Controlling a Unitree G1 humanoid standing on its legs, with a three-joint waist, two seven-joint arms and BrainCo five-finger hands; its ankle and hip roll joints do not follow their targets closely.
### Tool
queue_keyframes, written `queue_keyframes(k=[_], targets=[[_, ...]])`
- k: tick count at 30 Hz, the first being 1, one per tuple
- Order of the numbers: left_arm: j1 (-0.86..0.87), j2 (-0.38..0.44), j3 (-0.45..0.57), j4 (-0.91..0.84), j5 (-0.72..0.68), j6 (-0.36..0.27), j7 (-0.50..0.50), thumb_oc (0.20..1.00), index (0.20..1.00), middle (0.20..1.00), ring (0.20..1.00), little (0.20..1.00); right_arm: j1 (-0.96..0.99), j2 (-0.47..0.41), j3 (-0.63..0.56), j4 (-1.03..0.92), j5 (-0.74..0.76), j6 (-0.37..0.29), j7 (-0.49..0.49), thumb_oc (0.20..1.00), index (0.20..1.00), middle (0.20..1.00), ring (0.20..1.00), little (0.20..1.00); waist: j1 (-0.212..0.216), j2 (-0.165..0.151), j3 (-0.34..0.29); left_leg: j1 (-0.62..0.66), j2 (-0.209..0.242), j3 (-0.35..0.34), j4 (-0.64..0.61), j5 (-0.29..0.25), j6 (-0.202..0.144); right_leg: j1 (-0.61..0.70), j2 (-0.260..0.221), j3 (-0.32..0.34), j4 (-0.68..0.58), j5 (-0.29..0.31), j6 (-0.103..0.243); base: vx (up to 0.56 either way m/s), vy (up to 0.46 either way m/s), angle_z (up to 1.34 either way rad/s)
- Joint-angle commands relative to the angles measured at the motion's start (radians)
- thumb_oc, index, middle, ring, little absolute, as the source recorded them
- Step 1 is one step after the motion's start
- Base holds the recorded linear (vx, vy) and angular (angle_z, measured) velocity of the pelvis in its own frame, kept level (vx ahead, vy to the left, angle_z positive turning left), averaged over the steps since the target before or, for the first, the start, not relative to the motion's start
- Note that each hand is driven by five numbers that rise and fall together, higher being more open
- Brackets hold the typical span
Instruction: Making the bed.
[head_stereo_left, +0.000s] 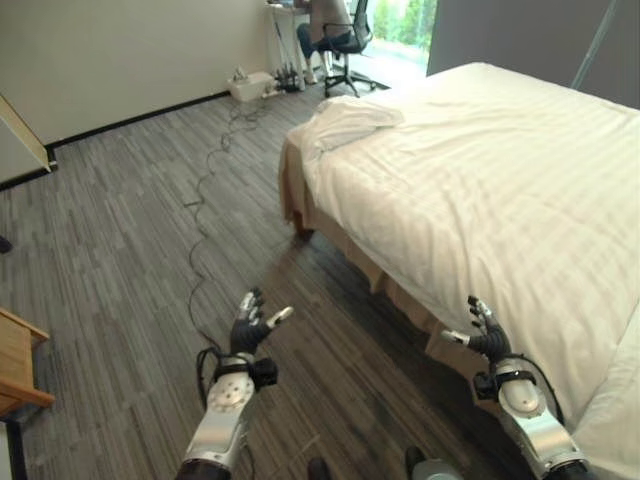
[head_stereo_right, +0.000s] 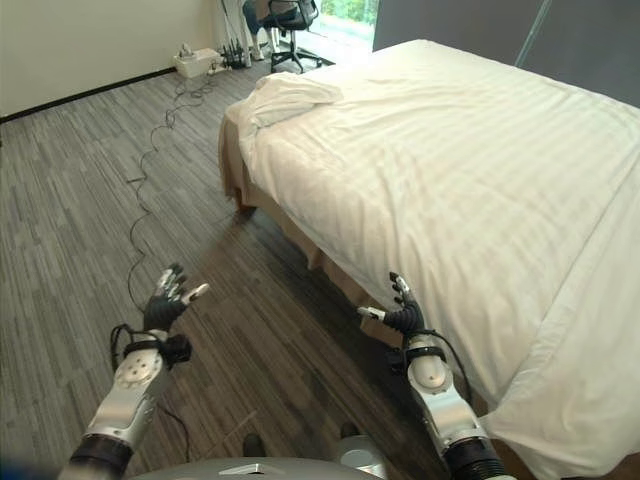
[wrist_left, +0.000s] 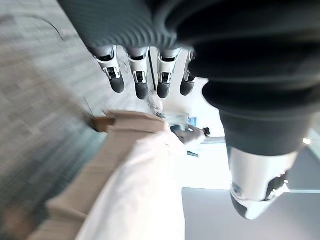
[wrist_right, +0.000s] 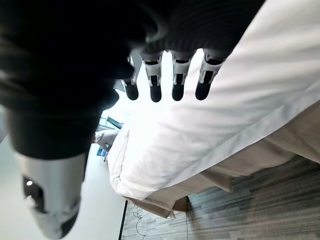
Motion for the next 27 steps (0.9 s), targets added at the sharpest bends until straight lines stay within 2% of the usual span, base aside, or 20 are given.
queue_keyframes(k=[1,2,3,5,8,9,10,13,14,15,16,17,19,20,21,22,24,25,26,27], targets=[[0.001,0.046,0.029,-0.080,0.005,-0.068,-0.002,1.000,1.000,1.000,1.000,1.000,-0.088,0.012,-0.035,-0.099,-0.039,-0.069,-0.015,1.000,1.000,1.000,1.000,1.000,0.003,0.022,0.068,0.195,-0.039,-0.009,-0.017,-0.219,0.001,0.027,0.040,-0.033,-0.093,-0.050,-0.036,0.16,-0.062,0.79],[0.006,0.045,0.026,-0.081,0.001,-0.069,-0.010,1.000,1.000,1.000,1.000,1.000,-0.085,0.010,-0.033,-0.109,-0.041,-0.071,-0.015,1.000,1.000,1.000,1.000,1.000,-0.002,0.022,0.069,0.199,-0.042,-0.019,-0.017,-0.224,-0.003,0.032,0.050,-0.032,-0.157,-0.050,-0.045,0.33,-0.152,0.86],[0.007,0.046,0.019,-0.075,-0.001,-0.067,-0.017,1.000,1.000,1.000,1.000,1.000,-0.084,0.010,-0.028,-0.111,-0.040,-0.076,-0.014,1.000,1.000,1.000,1.000,1.000,-0.009,0.017,0.066,0.212,-0.050,-0.040,-0.017,-0.238,-0.014,0.032,0.063,-0.006,-0.328,-0.025,-0.052,0.35,-0.187,0.51],[-0.021,0.047,0.002,-0.052,0.010,-0.073,-0.015,1.000,1.000,1.000,1.000,1.000,-0.092,0.010,-0.023,-0.095,-0.037,-0.078,-0.024,1.000,1.000,1.000,1.000,1.000,-0.023,0.018,0.065,0.242,-0.040,-0.067,-0.017,-0.271,-0.041,0.018,0.058,0.020,-0.441,0.024,-0.044,0.46,-0.274,0.46],[-0.003,0.050,0.002,-0.047,0.025,-0.078,-0.025,1.000,1.000,1.000,1.000,1.000,-0.082,0.002,-0.014,-0.088,-0.038,-0.085,-0.016,1.000,1.000,1.000,1.000,1.000,-0.029,0.019,0.050,0.294,-0.021,-0.088,0.006,-0.300,-0.061,0.044,0.059,0.034,-0.438,0.044,-0.060,0.44,-0.246,1.10],[0.005,0.050,0.003,-0.049,0.029,-0.080,-0.029,1.000,1.000,1.000,1.000,1.000,-0.080,-0.005,-0.010,-0.086,-0.036,-0.087,-0.009,1.000,1.000,1.000,1.000,1.000,-0.030,0.021,0.049,0.290,-0.009,-0.089,0.059,-0.300,-0.069,0.060,0.060,0.034,-0.436,0.040,-0.070,0.39,-0.251,0.69],[0.020,0.050,0.008,-0.052,0.030,-0.079,-0.034,1.000,1.000,1.000,1.000,1.000,-0.082,-0.016,-0.005,-0.089,-0.037,-0.091,-0.002,1.000,1.000,1.000,1.000,1.000,-0.029,0.029,0.052,0.270,0.015,-0.087,0.153,-0.271,-0.086,0.095,0.070,0.027,-0.440,0.029,-0.088,0.35,-0.252,0.01],[0.040,0.056,0.022,-0.056,0.017,-0.078,-0.039,1.000,1.000,1.000,1.000,1.000,-0.088,-0.044,0.004,-0.093,-0.034,-0.096,0.011,1.000,1.000,1.000,1.000,1.000,0.000,0.012,0.077,0.082,0.077,-0.103,0.557,-0.074,-0.130,0.194,0.082,0.008,-0.475,0.000,-0.156,0.27,-0.333,0.00],[0.042,0.054,0.023,-0.057,0.008,-0.078,-0.037,1.000,1.000,1.000,1.000,1.000,-0.095,-0.048,0.006,-0.095,-0.029,-0.094,0.009,1.000,1.000,1.000,1.000,1.000,0.013,-0.006,0.089,0.027,0.082,-0.110,0.682,-0.047,-0.124,0.216,0.079,0.007,-0.478,-0.009,-0.176,0.26,-0.338,0.06],[0.047,0.050,0.026,-0.056,0.000,-0.078,-0.034,1.000,1.000,1.000,1.000,1.000,-0.100,-0.053,0.007,-0.099,-0.021,-0.094,0.006,1.000,1.000,1.000,1.000,1.000,0.026,-0.022,0.094,-0.006,0.077,-0.097,0.742,-0.066,-0.104,0.241,0.074,0.015,-0.490,-0.020,-0.188,0.18,-0.198,0.09],[0.047,0.051,0.026,-0.056,0.000,-0.078,-0.034,1.000,1.000,1.000,1.000,1.000,-0.100,-0.053,0.007,-0.099,-0.021,-0.094,0.006,1.000,1.000,1.000,1.000,1.000,0.027,-0.018,0.096,-0.010,0.082,-0.098,0.753,-0.073,-0.103,0.242,0.078,0.015,-0.491,-0.019,-0.188,0.32,-0.148,-0.46],[0.053,0.041,0.026,-0.051,-0.003,-0.072,-0.032,1.000,1.000,1.000,1.000,1.000,-0.109,-0.059,0.014,-0.106,-0.018,-0.086,0.010,1.000,1.000,1.000,1.000,1.000,0.050,-0.027,0.104,-0.091,0.067,-0.056,0.770,-0.131,-0.086,0.292,0.072,0.030,-0.515,-0.040,-0.190,0.30,-0.066,-0.56],[0.072,0.034,0.031,-0.060,-0.006,-0.065,-0.046,1.000,1.000,1.000,1.000,1.000,-0.103,-0.065,0.013,-0.116,-0.023,-0.079,0.018,1.000,1.000,1.000,1.000,1.000,0.064,-0.020,0.102,-0.132,0.057,-0.025,0.673,-0.159,-0.081,0.323,0.072,0.041,-0.521,-0.060,-0.185,0.31,-0.024,-0.29],[0.073,0.034,0.031,-0.060,-0.006,-0.065,-0.046,1.000,1.000,1.000,1.000,1.000,-0.103,-0.065,0.013,-0.117,-0.023,-0.078,0.018,1.000,1.000,1.000,1.000,1.000,0.065,-0.024,0.100,-0.132,0.054,-0.022,0.665,-0.153,-0.080,0.320,0.068,0.042,-0.522,-0.058,-0.185,0.37,0.046,-0.05],[0.090,0.032,0.033,-0.070,0.004,-0.064,-0.059,1.000,1.000,1.000,1.000,1.000,-0.095,-0.068,0.013,-0.126,-0.027,-0.080,0.028,1.000,1.000,1.000,1.000,1.000,0.070,-0.008,0.089,-0.139,0.025,0.016,0.468,-0.176,-0.060,0.341,0.075,0.037,-0.526,-0.075,-0.170,0.38,0.078,-0.10],[0.100,0.029,0.034,-0.077,0.009,-0.063,-0.067,1.000,1.000,1.000,1.000,1.000,-0.090,-0.070,0.015,-0.130,-0.030,-0.080,0.034,1.000,1.000,1.000,1.000,1.000,0.075,0.001,0.082,-0.125,0.001,0.042,0.333,-0.155,-0.056,0.362,0.077,0.033,-0.528,-0.096,-0.159,0.50,0.105,-0.02],[0.103,0.020,0.032,-0.070,0.014,-0.062,-0.071,1.000,1.000,1.000,1.000,1.000,-0.089,-0.068,0.019,-0.122,-0.042,-0.079,0.031,1.000,1.000,1.000,1.000,1.000,0.081,0.025,0.080,-0.145,-0.001,0.091,0.172,-0.068,-0.077,0.398,0.103,0.021,-0.528,-0.127,-0.156,0.41,0.083,0.08],[0.110,0.020,0.030,-0.075,0.015,-0.059,-0.078,1.000,1.000,1.000,1.000,1.000,-0.088,-0.067,0.021,-0.133,-0.052,-0.077,0.033,1.000,1.000,1.000,1.000,1.000,0.081,0.037,0.072,-0.116,-0.005,0.126,0.064,-0.039,-0.070,0.430,0.112,0.016,-0.528,-0.143,-0.149,0.48,0.086,0.10],[0.111,0.017,0.026,-0.078,0.013,-0.059,-0.078,1.000,1.000,1.000,1.000,1.000,-0.089,-0.063,0.029,-0.140,-0.059,-0.076,0.035,1.000,1.000,1.000,1.000,1.000,0.074,0.044,0.062,-0.082,-0.012,0.138,0.029,-0.036,-0.059,0.442,0.114,0.015,-0.527,-0.148,-0.145,0.52,0.108,0.04],[0.112,0.015,0.022,-0.074,0.021,-0.053,-0.071,1.000,1.000,1.000,1.000,1.000,-0.091,-0.053,0.041,-0.138,-0.067,-0.069,0.033,1.000,1.000,1.000,1.000,1.000,0.070,0.042,0.053,-0.059,-0.029,0.117,0.018,-0.035,-0.044,0.453,0.108,0.017,-0.503,-0.164,-0.142,0.41,0.085,-0.11]])
